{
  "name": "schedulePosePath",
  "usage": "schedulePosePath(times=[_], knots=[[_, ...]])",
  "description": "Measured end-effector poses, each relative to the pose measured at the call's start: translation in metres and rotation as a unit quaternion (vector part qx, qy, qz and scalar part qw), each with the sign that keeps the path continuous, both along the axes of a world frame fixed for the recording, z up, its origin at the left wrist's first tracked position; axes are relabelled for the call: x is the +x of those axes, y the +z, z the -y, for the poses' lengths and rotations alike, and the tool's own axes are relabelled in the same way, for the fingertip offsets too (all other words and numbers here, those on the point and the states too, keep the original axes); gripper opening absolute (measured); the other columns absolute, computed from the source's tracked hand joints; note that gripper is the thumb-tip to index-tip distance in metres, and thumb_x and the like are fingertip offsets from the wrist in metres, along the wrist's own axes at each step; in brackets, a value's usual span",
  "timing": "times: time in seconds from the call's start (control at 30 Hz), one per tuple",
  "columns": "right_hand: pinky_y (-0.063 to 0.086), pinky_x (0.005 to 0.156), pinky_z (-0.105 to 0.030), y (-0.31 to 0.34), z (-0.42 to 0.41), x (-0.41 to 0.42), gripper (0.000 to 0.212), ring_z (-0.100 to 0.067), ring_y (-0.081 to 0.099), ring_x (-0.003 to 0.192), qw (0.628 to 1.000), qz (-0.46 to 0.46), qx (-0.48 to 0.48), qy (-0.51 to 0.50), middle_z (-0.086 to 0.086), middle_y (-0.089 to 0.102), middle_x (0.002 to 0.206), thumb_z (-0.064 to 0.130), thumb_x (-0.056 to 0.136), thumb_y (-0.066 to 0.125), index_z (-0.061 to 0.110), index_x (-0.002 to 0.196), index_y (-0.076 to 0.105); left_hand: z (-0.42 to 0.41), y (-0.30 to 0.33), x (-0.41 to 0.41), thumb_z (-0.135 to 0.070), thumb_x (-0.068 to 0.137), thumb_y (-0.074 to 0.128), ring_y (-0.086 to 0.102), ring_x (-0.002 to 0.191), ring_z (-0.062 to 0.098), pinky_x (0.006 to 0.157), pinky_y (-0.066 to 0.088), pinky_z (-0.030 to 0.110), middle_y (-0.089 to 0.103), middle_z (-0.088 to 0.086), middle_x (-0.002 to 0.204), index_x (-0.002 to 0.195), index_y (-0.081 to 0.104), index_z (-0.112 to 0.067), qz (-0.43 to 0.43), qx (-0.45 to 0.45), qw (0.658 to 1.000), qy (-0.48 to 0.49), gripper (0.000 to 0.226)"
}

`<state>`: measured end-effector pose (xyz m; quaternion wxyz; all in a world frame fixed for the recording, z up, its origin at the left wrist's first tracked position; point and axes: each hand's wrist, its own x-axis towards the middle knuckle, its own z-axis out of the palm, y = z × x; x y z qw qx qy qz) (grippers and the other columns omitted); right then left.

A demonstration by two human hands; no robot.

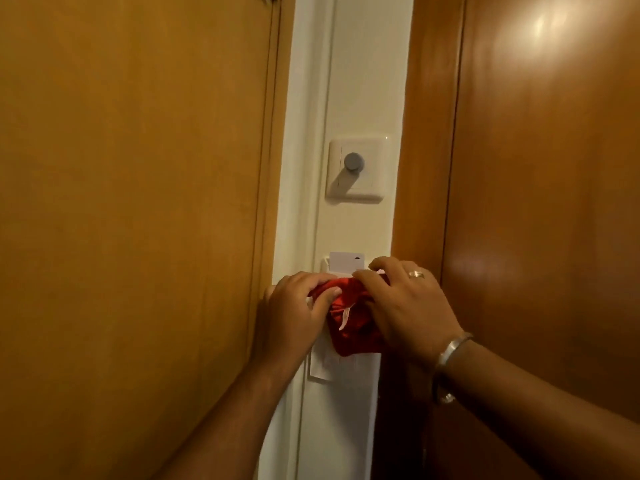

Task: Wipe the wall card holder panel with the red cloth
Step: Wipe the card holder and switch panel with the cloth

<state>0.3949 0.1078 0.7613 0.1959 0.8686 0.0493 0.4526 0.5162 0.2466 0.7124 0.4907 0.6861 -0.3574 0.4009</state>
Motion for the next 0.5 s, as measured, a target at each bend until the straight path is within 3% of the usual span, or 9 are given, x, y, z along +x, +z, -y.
schedulePosePath(times=[0.13,0.2,0.27,0.37,0.43,0.5], knots=[[0.034,0.098,-0.052,-0.02,0.017,0.008,0.069,-0.038,0.047,0.113,0.985,0.003,-0.168,0.031,-0.017,0.051,0.13,0.04,0.07,0.064,0.022,0.132,0.041,0.013,-0.023,0.017,-0.064,0.091,0.048,0.056,0.11,0.006,0.087,0.056,0.042,0.059,-0.015,0.12,0.123,0.054,-0.038,0.07,-0.037,0.996,0.029,0.041],[0.027,0.103,-0.054,-0.023,0.03,0.013,0.066,-0.039,0.042,0.118,0.978,-0.009,-0.209,0.028,-0.017,0.046,0.137,0.039,0.078,0.056,0.023,0.138,0.035,0.017,-0.031,0.027,-0.065,0.09,0.046,0.048,0.131,0.014,0.099,0.053,0.047,0.047,-0.008,0.141,0.139,0.044,-0.033,0.056,-0.034,0.998,0.017,0.058],[0.021,0.104,-0.055,-0.027,0.034,0.017,0.059,-0.04,0.037,0.122,0.98,-0.02,-0.192,0.042,-0.017,0.042,0.141,0.042,0.084,0.045,0.022,0.138,0.035,0.021,-0.037,0.039,-0.071,0.091,0.036,0.029,0.148,0.018,0.116,0.035,0.051,0.03,-0.006,0.159,0.151,0.029,-0.032,0.041,-0.014,0.999,0.017,0.072],[0.024,0.103,-0.058,-0.03,0.027,0.021,0.07,-0.043,0.038,0.123,0.987,-0.031,-0.154,0.032,-0.019,0.041,0.141,0.062,0.083,0.037,0.017,0.137,0.039,0.022,-0.043,0.053,-0.077,0.09,0.019,0.007,0.155,0.016,0.125,0.007,0.038,0.01,-0.001,0.169,0.158,0.015,-0.027,0.082,0.045,0.995,0.026,0.085],[0.035,0.096,-0.056,-0.028,0.021,0.02,0.077,-0.042,0.046,0.116,0.986,-0.041,-0.161,-0.004,-0.021,0.046,0.136,0.068,0.081,0.039,0.015,0.136,0.041,0.022,-0.048,0.061,-0.08,0.088,0.016,0.003,0.156,0.023,0.126,0.003,0.042,0.004,0.007,0.169,0.158,0.014,-0.014,0.115,0.09,0.989,0.032,0.097],[0.045,0.079,-0.048,-0.024,0.018,0.014,0.066,-0.039,0.054,0.1,0.982,-0.039,-0.181,-0.025,-0.022,0.053,0.126,0.054,0.083,0.048,0.013,0.134,0.042,0.024,-0.051,0.065,-0.08,0.088,0.017,0.001,0.156,0.031,0.124,0.007,0.053,0.004,0.014,0.168,0.157,0.016,-0.005,0.138,0.119,0.982,0.051,0.102]])
